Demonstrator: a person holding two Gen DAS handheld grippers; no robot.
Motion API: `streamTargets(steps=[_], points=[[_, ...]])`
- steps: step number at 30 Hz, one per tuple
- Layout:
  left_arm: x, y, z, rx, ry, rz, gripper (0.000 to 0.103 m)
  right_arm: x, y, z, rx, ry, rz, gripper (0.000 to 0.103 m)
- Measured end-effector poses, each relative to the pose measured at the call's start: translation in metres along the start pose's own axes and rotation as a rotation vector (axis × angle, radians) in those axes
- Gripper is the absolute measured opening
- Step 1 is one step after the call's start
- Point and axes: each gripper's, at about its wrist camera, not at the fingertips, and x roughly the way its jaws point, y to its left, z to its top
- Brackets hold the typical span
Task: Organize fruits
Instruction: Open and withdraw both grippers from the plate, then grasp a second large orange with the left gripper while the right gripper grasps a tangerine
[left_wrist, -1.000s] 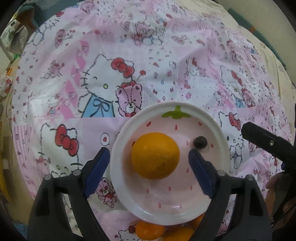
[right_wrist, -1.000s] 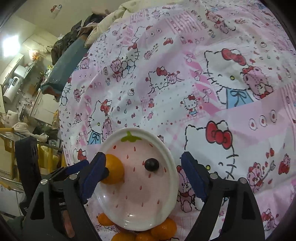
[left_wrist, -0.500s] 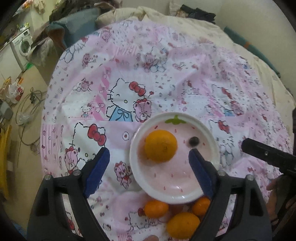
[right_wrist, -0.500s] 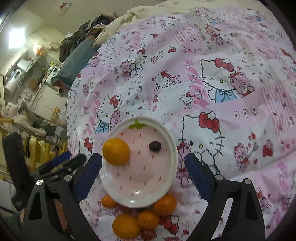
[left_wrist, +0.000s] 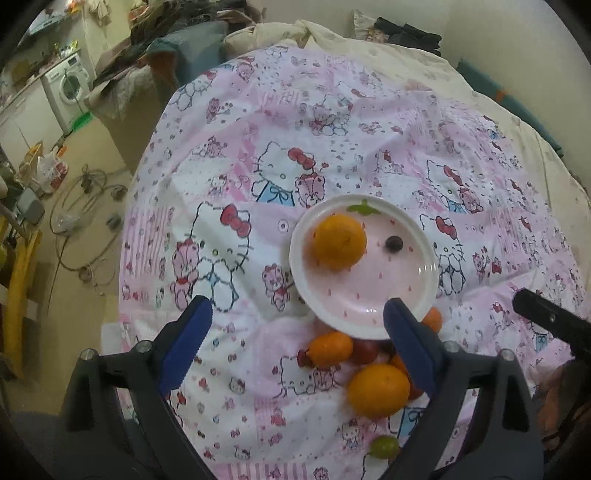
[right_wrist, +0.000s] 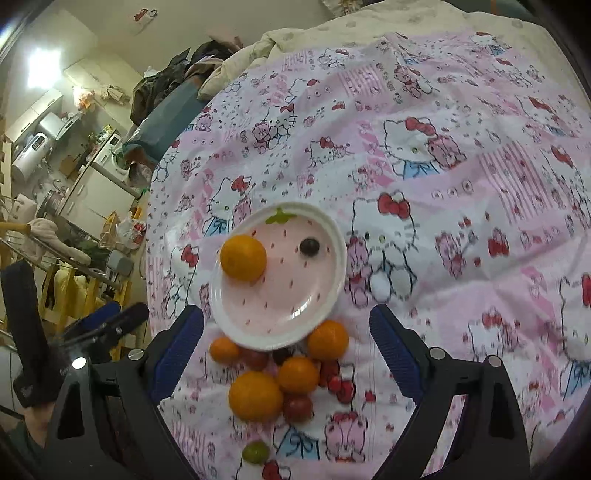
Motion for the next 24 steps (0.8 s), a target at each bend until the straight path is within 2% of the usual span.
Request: streamTargets(steps=[4, 7, 13, 16, 24], points=[[-0.002, 0.009, -0.010, -0.035, -0.052, -0.021, 0.092, -0.007, -0.009, -0.014, 0.023, -0.009, 0.010, 0.094], [0.006, 0.011, -0.015, -0.046, -0.031, -0.002, 0.092, -0.005, -0.015, -0.019, 0.033, -0.016, 0.002, 0.094], [0.041, 0.014, -0.032, -0.111, 0.145, -0.017, 0.091, 0.014, -0.033, -0.022, 0.095, 0.010, -0.035, 0.094], [0.059, 0.008, -0.046, -0.127, 0.236, -0.058, 0.090, 0.024, -0.041, -0.021, 0.122, 0.038, -0.050, 0.094], [0.079, -0.040, -0.067, 0.001, 0.371, -0.166, 0.089, 0.029, -0.055, -0.018, 0.171, 0.053, -0.058, 0.094]])
